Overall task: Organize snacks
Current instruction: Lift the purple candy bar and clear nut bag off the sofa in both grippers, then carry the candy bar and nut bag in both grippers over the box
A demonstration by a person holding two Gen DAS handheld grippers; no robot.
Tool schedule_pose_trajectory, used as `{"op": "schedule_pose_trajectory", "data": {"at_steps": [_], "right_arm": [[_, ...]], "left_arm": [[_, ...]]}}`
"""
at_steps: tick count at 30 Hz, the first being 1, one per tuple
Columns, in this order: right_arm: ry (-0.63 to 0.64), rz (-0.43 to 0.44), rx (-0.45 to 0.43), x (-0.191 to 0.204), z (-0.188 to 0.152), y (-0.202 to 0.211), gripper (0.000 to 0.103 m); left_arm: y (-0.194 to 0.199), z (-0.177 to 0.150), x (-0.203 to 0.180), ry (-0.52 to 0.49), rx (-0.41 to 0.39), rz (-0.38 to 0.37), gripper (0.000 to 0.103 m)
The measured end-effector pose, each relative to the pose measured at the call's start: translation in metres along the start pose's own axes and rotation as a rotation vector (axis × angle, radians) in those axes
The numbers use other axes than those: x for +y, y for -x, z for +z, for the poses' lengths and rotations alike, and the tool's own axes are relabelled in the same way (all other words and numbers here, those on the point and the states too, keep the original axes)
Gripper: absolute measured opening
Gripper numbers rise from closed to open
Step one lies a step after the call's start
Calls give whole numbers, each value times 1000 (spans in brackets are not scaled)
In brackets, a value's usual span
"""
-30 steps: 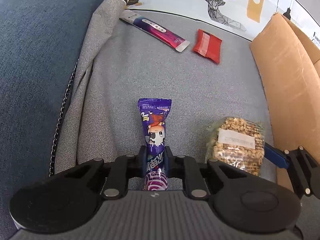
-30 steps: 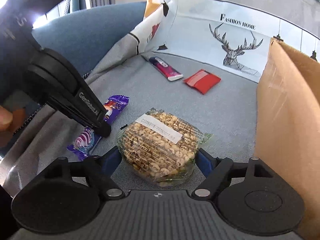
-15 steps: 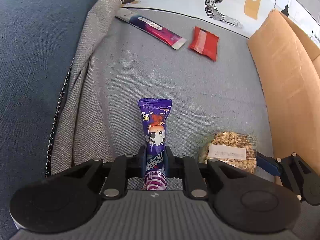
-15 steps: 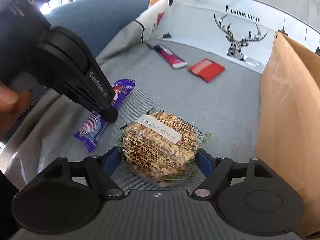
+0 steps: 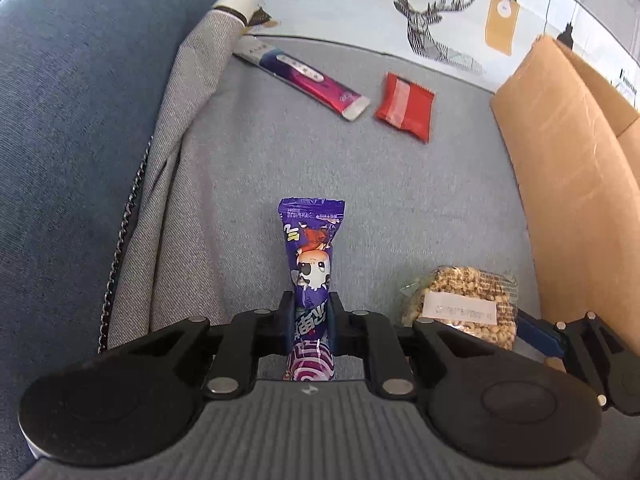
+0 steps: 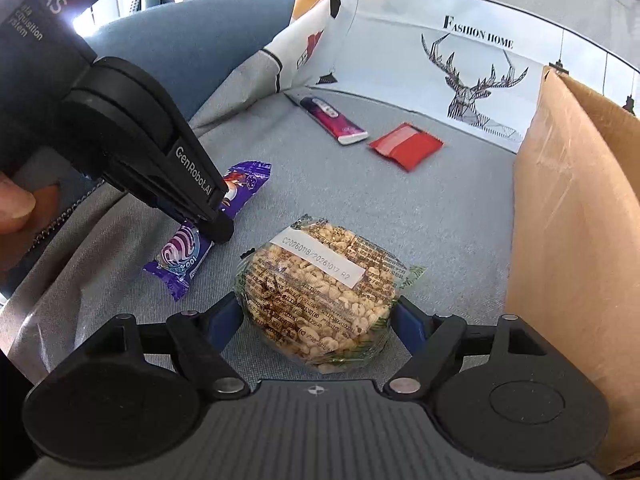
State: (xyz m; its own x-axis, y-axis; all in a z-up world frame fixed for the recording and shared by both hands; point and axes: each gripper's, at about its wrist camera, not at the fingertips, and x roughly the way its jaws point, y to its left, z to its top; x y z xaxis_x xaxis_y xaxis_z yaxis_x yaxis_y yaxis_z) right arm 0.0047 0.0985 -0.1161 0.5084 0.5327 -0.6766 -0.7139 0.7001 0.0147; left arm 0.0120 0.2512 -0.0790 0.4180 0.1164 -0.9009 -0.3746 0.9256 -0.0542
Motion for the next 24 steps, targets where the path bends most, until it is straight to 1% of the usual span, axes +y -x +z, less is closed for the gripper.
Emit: {"op": "schedule_pose_trajectory", "data": {"at_steps": [11, 17, 24], "right_arm": [[-14, -15, -127, -1, 9, 23, 81], [11, -34, -201, 3, 17, 41, 81], [35, -47, -279, -3, 27, 68, 81]], "left_arm": [[27, 3, 4, 59, -133, -29, 15], [44, 7, 3, 86, -214, -38, 15], [63, 11, -7, 86, -309, -42, 15]]}}
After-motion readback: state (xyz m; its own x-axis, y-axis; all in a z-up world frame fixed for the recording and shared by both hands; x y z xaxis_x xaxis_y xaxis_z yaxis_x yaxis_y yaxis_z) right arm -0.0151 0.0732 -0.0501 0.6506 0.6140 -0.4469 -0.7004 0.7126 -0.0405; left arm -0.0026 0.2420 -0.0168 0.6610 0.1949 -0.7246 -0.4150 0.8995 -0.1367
